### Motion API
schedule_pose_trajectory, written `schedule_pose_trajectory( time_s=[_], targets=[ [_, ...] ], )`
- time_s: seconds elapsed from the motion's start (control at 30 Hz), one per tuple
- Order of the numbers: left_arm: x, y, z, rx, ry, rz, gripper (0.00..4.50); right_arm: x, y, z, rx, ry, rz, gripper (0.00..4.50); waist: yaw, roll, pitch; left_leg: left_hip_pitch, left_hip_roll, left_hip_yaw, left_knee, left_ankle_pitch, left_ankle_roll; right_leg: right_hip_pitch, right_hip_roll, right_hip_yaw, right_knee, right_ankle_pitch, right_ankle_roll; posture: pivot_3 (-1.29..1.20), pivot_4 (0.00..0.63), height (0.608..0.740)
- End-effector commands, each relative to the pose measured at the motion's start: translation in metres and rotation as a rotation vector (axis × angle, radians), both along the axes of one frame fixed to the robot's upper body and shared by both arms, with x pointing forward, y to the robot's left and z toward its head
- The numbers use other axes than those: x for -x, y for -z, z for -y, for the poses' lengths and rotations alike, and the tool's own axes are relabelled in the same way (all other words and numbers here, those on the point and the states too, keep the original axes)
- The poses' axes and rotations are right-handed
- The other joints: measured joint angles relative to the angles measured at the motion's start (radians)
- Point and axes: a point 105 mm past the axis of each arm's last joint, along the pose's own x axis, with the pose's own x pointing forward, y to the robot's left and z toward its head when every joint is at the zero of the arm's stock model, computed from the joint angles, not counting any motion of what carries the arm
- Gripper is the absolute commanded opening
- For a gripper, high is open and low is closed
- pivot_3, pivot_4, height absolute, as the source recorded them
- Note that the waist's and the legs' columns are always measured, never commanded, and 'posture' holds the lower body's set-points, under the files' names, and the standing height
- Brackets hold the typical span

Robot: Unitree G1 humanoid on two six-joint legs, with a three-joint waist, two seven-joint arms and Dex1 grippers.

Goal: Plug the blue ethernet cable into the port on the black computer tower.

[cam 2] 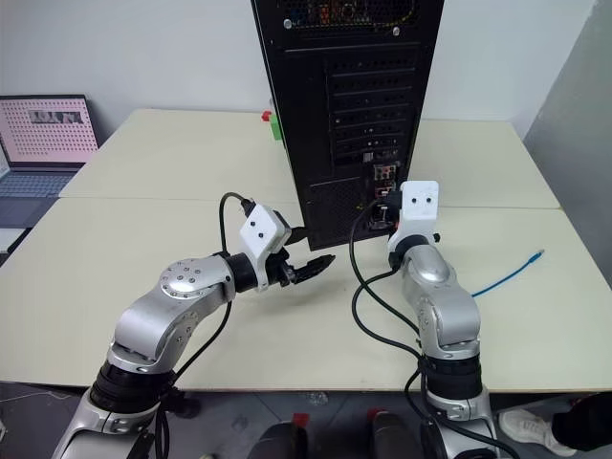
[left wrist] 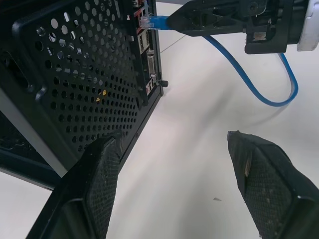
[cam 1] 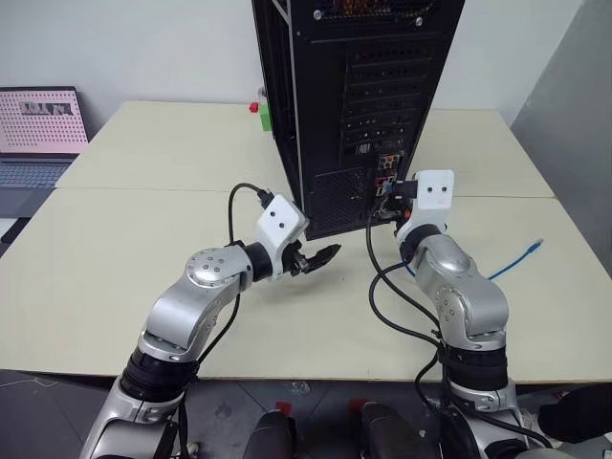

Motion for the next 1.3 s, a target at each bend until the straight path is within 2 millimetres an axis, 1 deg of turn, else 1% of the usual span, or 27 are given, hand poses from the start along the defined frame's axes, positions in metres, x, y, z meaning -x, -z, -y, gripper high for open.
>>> schedule_pose_trajectory(
  time_s=[0.03,0.17,0.33,0.53,0.6,0.8,0.9,1.17,1.3],
  targets=[
    [0.002,-0.01,0.002,0.011,0.01,0.051,3.51,0.004,-0.021,-0.01,-0.018,-0.048,0.074,0.0,0.0,0.0,0.0,0.0,0.0,0.0,0.0,0.0,0.0,0.0,0.0,0.0,0.0,0.0,0.0,0.0,0.15,0.74],
    [0.002,-0.01,0.002,0.01,0.011,0.05,3.51,0.003,-0.021,-0.012,-0.019,-0.059,0.073,0.0,0.0,0.0,0.0,0.0,0.0,0.0,0.0,0.0,0.0,0.0,0.0,0.0,0.0,0.0,0.0,0.0,0.15,0.74],
    [0.002,-0.01,0.002,0.009,0.01,0.05,3.51,-0.002,-0.021,-0.004,-0.015,-0.021,0.073,0.0,0.0,0.0,0.0,0.0,0.0,0.0,0.0,0.0,0.0,0.0,0.0,0.0,0.0,0.0,0.0,0.0,0.15,0.74],
    [0.001,-0.01,0.002,0.009,0.009,0.052,3.51,-0.003,-0.022,-0.003,-0.021,-0.01,0.073,0.0,0.0,0.0,0.0,0.0,0.0,0.0,0.0,0.0,0.0,0.0,0.0,0.0,0.0,0.0,0.0,0.0,0.15,0.74],
    [0.002,-0.01,0.002,0.009,0.01,0.051,3.51,-0.003,-0.023,-0.005,-0.023,-0.006,0.077,0.0,0.0,0.0,0.0,0.0,0.0,0.0,0.0,0.0,0.0,0.0,0.0,0.0,0.0,0.0,0.0,0.0,0.15,0.74],
    [0.001,-0.011,0.003,0.011,0.011,0.052,3.51,-0.004,-0.028,-0.025,-0.024,-0.026,0.103,0.0,-0.001,0.0,0.0,0.0,0.0,0.001,0.0,0.0,0.0,-0.001,0.0,0.0,0.0,0.0,0.0,0.0,0.15,0.74],
    [0.002,-0.011,0.004,0.016,0.014,0.053,3.51,-0.006,-0.03,-0.03,-0.027,-0.036,0.112,0.0,-0.003,0.0,0.0,0.0,0.0,0.001,0.0,0.0,0.0,-0.001,0.0,0.001,0.0,0.0,0.0,0.0,0.15,0.74],
    [0.002,-0.012,0.005,0.023,0.01,0.057,3.51,-0.011,-0.03,-0.033,-0.026,-0.061,0.107,0.0,-0.023,0.0,0.0,0.001,0.001,0.002,0.0,0.0,0.0,-0.001,0.002,0.002,0.0,0.0,0.0,0.0,0.15,0.74],
    [0.0,-0.012,0.003,0.027,-0.004,0.063,3.51,-0.008,-0.021,-0.03,0.001,-0.103,0.09,0.0,-0.024,0.0,0.0,0.001,0.001,0.002,0.0,0.0,0.0,-0.001,0.002,0.002,0.001,0.0,0.0,0.0,0.15,0.74]
  ],
)
